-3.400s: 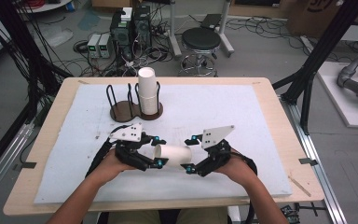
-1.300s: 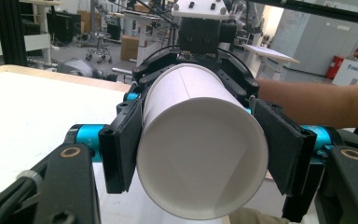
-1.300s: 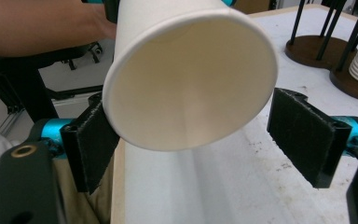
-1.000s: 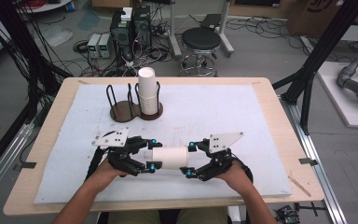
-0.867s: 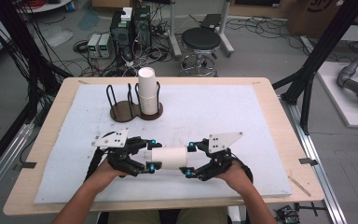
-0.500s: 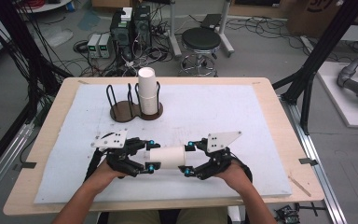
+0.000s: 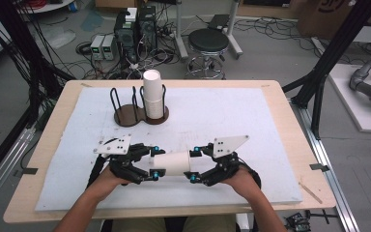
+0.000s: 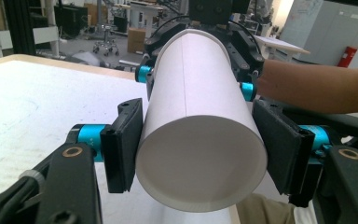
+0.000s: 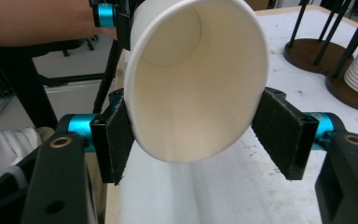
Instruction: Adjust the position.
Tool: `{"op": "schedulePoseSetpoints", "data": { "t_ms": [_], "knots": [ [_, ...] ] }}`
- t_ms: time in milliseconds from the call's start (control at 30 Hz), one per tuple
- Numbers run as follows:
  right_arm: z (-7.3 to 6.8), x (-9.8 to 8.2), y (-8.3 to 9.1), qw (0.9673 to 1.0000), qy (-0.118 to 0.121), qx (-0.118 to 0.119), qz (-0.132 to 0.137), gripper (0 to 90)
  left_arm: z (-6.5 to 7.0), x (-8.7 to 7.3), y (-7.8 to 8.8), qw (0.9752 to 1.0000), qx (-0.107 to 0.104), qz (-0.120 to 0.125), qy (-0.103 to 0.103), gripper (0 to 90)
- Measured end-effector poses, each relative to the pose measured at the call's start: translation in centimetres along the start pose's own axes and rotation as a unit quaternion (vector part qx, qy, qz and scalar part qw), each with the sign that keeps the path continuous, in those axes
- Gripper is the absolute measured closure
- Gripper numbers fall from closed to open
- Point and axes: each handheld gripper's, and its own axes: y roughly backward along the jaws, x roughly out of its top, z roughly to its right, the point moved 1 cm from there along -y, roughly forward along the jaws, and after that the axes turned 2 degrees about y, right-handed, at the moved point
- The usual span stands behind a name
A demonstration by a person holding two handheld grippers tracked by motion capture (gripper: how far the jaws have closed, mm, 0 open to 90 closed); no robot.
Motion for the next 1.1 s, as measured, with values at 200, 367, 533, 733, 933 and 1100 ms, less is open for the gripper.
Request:
{"op": "schedulePoseSetpoints", "data": {
  "t_ms": [200,367,533,733,933,1100],
  "knots": [
    [0.0,0.1,0.0,0.9998,0.010,-0.014,-0.009,33.0,-0.1,-0.1,-0.2,0.9983,0.048,-0.025,0.023,22.5],
    [0.1,0.4,0.1,0.9988,0.025,-0.025,-0.032,33.1,0.2,0.5,-0.1,0.9959,0.069,-0.055,0.019,17.0],
    [0.3,1.2,0.3,0.9957,0.042,-0.035,-0.074,33.0,0.6,2.0,-0.1,0.9929,0.067,-0.097,-0.014,17.0],
    [0.5,2.3,0.1,0.9908,0.061,-0.035,-0.115,32.9,0.6,2.6,-0.4,0.9875,0.069,-0.140,-0.024,17.0],
    [0.6,3.9,-0.5,0.9827,0.083,-0.033,-0.162,32.7,0.5,3.3,-1.0,0.9803,0.069,-0.181,-0.036,17.0],
    [0.5,4.6,-0.9,0.9770,0.097,-0.033,-0.187,32.5,0.3,3.3,-1.6,0.9736,0.068,-0.213,-0.046,17.1]
  ]
}}
